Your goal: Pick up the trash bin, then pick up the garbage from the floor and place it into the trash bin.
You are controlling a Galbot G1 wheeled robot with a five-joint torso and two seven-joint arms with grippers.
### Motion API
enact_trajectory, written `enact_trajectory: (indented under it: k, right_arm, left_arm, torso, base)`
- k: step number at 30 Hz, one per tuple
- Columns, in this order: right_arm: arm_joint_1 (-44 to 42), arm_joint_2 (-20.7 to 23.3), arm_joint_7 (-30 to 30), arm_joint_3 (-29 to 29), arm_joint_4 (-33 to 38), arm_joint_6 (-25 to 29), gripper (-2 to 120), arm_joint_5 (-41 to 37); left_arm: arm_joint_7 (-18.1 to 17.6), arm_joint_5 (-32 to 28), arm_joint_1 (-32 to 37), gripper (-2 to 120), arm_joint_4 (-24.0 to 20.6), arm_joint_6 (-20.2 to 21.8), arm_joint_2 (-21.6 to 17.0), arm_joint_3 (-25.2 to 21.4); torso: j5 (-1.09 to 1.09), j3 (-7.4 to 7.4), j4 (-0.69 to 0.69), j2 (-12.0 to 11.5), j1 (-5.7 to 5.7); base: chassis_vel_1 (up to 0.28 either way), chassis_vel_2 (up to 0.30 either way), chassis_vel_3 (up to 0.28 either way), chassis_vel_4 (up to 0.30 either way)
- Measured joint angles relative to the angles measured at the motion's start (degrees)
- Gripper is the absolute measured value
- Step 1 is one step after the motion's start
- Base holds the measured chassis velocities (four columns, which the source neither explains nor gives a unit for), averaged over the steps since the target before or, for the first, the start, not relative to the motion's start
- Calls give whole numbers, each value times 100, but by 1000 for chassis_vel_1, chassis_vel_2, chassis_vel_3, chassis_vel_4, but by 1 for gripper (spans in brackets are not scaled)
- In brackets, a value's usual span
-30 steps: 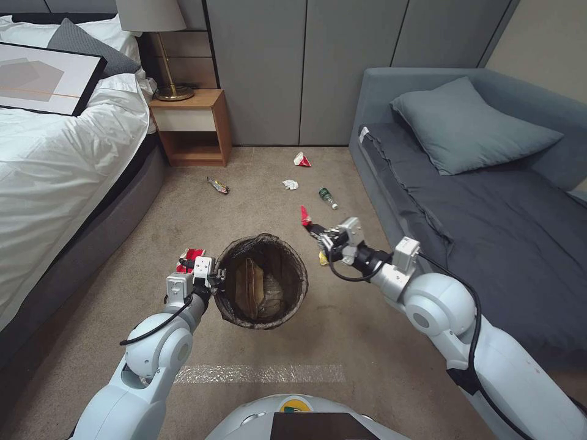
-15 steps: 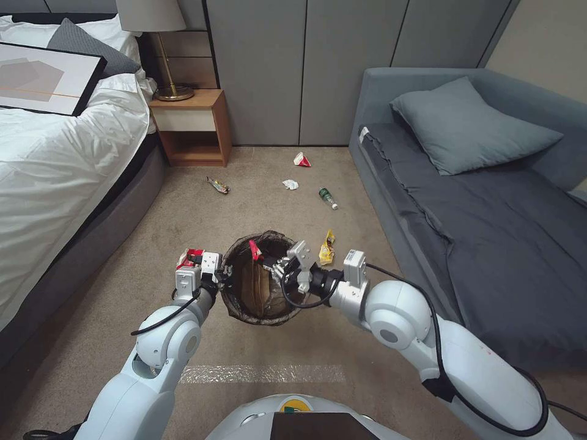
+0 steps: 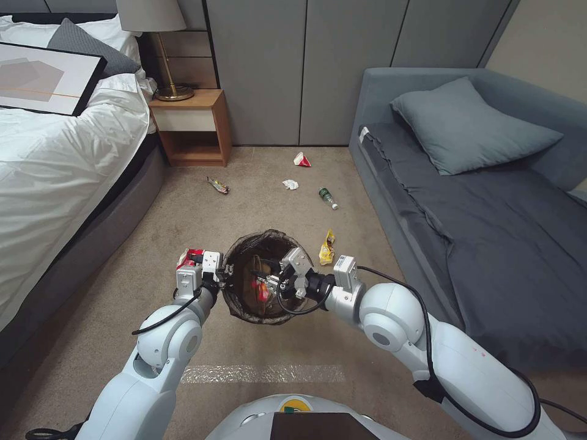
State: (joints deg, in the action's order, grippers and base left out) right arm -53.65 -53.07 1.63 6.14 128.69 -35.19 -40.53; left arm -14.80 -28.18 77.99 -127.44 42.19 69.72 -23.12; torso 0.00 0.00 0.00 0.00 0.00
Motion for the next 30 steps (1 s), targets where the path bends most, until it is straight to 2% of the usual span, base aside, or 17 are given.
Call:
enact_trajectory:
  k: [2, 3, 6, 7, 9, 11, 14, 16, 18, 22, 24, 25, 29, 30]
  right_arm:
    - [0, -11, -49, -12, 9, 10, 55, 3]
    - [0, -11, -49, -12, 9, 10, 55, 3]
    - [-13, -11, -93, -32, 19, 84, 68, 7]
    - [-13, -11, -93, -32, 19, 84, 68, 7]
    - [-52, -9, -170, -45, 13, 213, 80, 19]
    - [-58, -9, -177, -51, 12, 232, 83, 20]
    - [-98, -11, -218, -187, 11, 360, 96, 27]
    - [-115, -18, -225, -256, 13, 410, 98, 27]
    - [-281, -100, -314, -664, 63, 631, 100, 41]
    - [-445, -164, -416, -939, 104, 907, 100, 105]
    - [-792, -301, -409, -1422, 119, 1389, 100, 417]
    - [-792, -301, -409, -1422, 119, 1389, 100, 417]
    - [-1320, -609, -400, -2148, 44, 1836, 100, 1096]
    - [-1320, -609, -400, -2148, 44, 1836, 100, 1096]
  left_arm:
    - [-3, 0, -3, 5, -5, 0, 5, 11]
    - [-3, 0, -3, 5, -5, 0, 5, 11]
    - [-3, 0, -6, 5, -9, 0, 11, 21]
    - [-3, 0, -6, 5, -9, 0, 11, 21]
    - [-4, 0, -16, 5, -9, 0, 16, 25]
    - [-5, 0, -19, 5, -9, 0, 16, 25]
    - [-7, -1, -38, 5, -5, 0, 24, 25]
    - [-8, -3, -45, 5, -2, 0, 30, 24]
    - [-11, -20, -66, 5, 14, 0, 53, 8]
    - [-11, -31, -69, 5, 24, -2, 61, -19]
    - [-11, -39, -71, 5, 41, -10, 95, -80]
    - [-11, -39, -71, 5, 41, -10, 95, -80]
    - [-8, -44, -71, 5, 42, -22, 115, -167]
    - [-8, -44, -71, 5, 42, -22, 115, -167]
  torso:
    - [0, 0, 0, 0, 0]
    - [0, 0, 0, 0, 0]
    - [0, 0, 0, 0, 0]
    - [0, 0, 0, 0, 0]
    - [0, 0, 0, 0, 0]
    - [0, 0, 0, 0, 0]
    - [0, 0, 1, 0, 0]
    - [0, 0, 0, 0, 0]
    - [0, 0, 0, 0, 0]
    - [0, 0, 0, 0, 0]
    - [0, 0, 1, 0, 0]
    - [0, 0, 1, 0, 0]
    - [0, 0, 1, 0, 0]
    - [0, 0, 1, 0, 0]
  base:
    - [0, 0, 0, 0]
    - [0, 0, 0, 0]
    - [0, 0, 0, 0]
    - [0, 0, 0, 0]
    - [0, 0, 0, 0]
    - [0, 0, 0, 0]
    - [0, 0, 0, 0]
    - [0, 0, 0, 0]
    - [0, 0, 0, 0]
    - [0, 0, 0, 0]
    - [0, 0, 0, 0]
    - [0, 0, 0, 0]
    - [0, 0, 0, 0]
    - [0, 0, 0, 0]
